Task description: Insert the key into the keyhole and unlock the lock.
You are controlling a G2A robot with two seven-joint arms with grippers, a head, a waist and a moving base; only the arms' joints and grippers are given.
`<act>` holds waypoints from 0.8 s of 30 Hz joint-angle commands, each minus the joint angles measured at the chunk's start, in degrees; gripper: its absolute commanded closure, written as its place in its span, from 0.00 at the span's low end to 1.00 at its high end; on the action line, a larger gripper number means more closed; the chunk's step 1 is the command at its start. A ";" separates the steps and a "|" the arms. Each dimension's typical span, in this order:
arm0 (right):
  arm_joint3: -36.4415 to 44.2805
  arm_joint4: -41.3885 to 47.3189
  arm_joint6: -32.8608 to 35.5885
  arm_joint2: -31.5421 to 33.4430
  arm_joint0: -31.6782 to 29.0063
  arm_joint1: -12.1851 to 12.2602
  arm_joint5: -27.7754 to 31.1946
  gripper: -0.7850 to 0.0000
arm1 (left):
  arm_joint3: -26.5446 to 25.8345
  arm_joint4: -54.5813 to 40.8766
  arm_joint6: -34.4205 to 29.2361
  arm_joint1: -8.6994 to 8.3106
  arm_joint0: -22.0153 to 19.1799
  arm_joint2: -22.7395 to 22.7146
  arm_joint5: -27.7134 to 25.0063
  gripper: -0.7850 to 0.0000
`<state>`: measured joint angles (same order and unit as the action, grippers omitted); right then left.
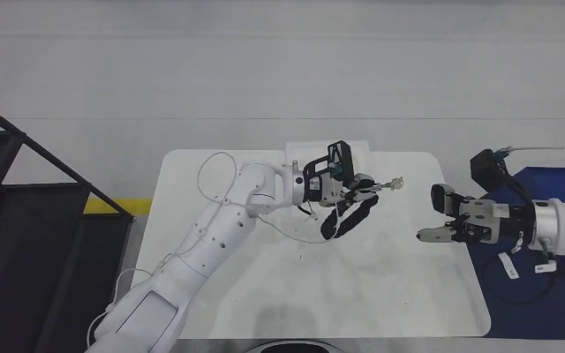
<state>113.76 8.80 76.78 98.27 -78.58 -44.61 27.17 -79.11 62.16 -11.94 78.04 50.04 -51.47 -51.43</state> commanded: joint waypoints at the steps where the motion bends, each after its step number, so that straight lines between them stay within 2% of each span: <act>1: 0.02 -0.28 -0.03 -0.01 -0.01 0.00 0.03 0.00 | -1.91 1.17 -0.81 -0.32 1.05 -0.33 0.43 1.00; 7: 0.04 -0.40 -0.35 -0.06 -0.09 -0.02 -0.07 0.00 | -4.10 5.39 0.61 -0.95 3.63 -0.73 1.83 1.00; 11: 1.51 -6.59 -2.10 -0.89 -0.36 0.19 2.44 0.00 | -3.13 5.61 1.47 -0.95 3.81 -0.07 1.48 1.00; 12: 2.30 -8.72 -3.81 -1.66 -0.17 0.35 4.16 0.00 | -2.71 5.20 1.33 -0.90 3.64 0.19 1.32 1.00; 15: 5.18 -22.30 -9.31 -5.71 0.41 1.70 9.66 0.00 | -1.85 4.46 -1.18 -0.74 2.74 0.95 1.89 1.00; 20: 2.95 -33.26 -23.55 -10.93 1.69 4.41 23.90 0.00 | -0.38 -1.34 -5.73 -0.45 1.12 2.17 0.12 1.00; 24: -0.93 -39.41 -30.02 -12.20 2.71 5.83 30.36 0.00 | -0.19 -4.12 -8.79 -0.37 -0.02 2.80 -0.30 1.00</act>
<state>113.87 -29.44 47.94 86.18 -76.18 -38.97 56.35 -79.20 58.38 -20.07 77.67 50.20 -48.82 -51.75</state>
